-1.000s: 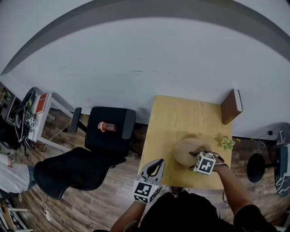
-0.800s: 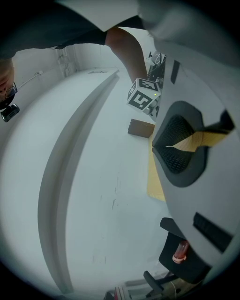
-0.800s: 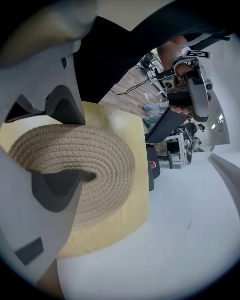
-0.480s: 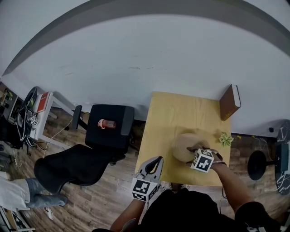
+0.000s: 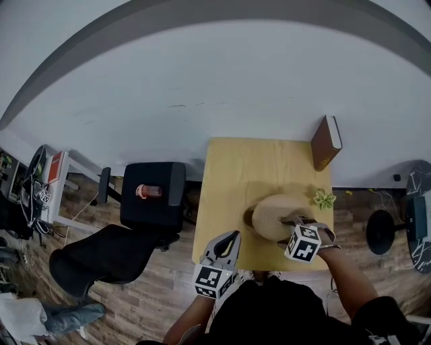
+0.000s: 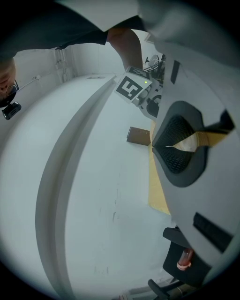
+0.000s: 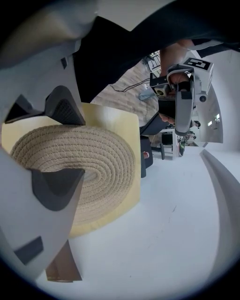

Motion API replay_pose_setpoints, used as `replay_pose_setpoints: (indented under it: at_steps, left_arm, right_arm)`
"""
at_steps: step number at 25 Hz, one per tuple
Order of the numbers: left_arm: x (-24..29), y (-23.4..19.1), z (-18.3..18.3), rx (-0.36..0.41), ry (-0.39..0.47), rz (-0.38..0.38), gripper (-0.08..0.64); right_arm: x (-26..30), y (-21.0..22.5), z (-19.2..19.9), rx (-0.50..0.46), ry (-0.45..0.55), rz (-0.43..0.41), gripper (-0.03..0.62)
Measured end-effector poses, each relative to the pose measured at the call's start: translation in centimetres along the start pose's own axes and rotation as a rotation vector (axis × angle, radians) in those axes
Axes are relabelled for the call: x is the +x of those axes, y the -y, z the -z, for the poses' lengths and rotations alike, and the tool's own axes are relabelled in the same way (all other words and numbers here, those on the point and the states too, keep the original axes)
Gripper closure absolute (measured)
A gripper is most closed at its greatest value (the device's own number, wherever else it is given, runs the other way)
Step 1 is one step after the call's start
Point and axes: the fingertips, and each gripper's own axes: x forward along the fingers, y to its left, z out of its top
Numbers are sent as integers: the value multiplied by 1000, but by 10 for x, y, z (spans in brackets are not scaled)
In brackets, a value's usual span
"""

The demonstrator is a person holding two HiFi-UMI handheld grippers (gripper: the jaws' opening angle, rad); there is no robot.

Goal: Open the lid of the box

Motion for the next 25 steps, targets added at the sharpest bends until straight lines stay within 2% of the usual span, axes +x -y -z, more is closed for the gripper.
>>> replay_pose_setpoints:
  at_steps: [5,12,17,25]
  left_arm:
    - [12,13,-1,34,-3,48,541]
    - [35,33,5,31,-25,115,540]
    - [49,47,6,36,-34,148,540]
    - [54,48,20,-3,-74,139,541]
  right_arm:
    - [-17,-2,31,31,-35,72,290]
    - [-32,0,84,102,-86,140,289]
    - [-37,3,126,100,-168,175,288]
    - [-29,4,169,133,-218,163,288]
